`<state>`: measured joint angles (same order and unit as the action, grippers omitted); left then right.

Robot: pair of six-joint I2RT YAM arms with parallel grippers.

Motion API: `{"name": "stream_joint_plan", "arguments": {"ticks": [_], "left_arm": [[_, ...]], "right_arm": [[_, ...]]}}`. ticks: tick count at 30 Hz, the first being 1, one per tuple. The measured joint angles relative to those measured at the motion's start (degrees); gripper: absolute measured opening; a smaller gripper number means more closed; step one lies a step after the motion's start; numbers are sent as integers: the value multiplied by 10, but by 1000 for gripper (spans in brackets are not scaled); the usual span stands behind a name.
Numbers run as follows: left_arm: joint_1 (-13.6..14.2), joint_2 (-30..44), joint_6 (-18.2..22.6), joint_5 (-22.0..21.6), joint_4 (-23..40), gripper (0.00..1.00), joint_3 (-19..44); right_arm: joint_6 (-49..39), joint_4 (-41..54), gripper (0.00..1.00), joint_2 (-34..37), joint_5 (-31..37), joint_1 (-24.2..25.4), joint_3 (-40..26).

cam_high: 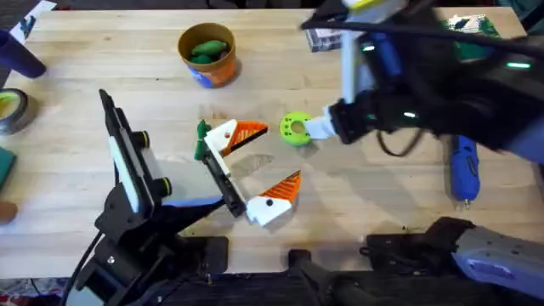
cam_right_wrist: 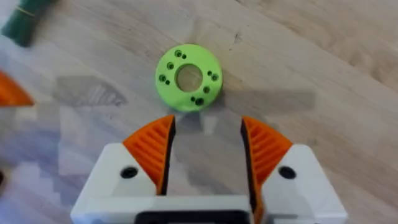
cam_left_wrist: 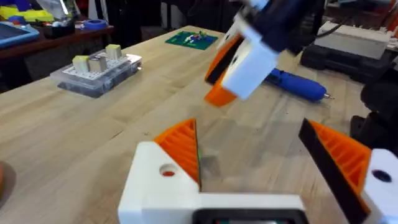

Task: Pick up the gripper from the table and insert it into the empty holder that is missing its gripper. Then pick up a screw, insert it into the mounting hole, and use the screwdriver to tighten it. Finally, clean up the table by picking up the vegetable and placing it into the bucket.

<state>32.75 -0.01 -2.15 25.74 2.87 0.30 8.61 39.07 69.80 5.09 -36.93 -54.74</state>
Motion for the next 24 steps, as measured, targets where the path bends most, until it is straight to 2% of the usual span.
{"name": "stream_joint_plan", "arguments": {"ticks": [7,11,16,24], "left_arm": [[0,0,0,0,0,984,0],[0,0,0,0,0,984,0],[0,0,0,0,0,984,0],[0,0,0,0,0,984,0]], "right_arm": [[2,-74,622,131,0,0,2],[4,-76,496,176,0,0,2],[8,-86,268,201,-1,0,2],[9,-87,194,201,-2,0,2]]}}
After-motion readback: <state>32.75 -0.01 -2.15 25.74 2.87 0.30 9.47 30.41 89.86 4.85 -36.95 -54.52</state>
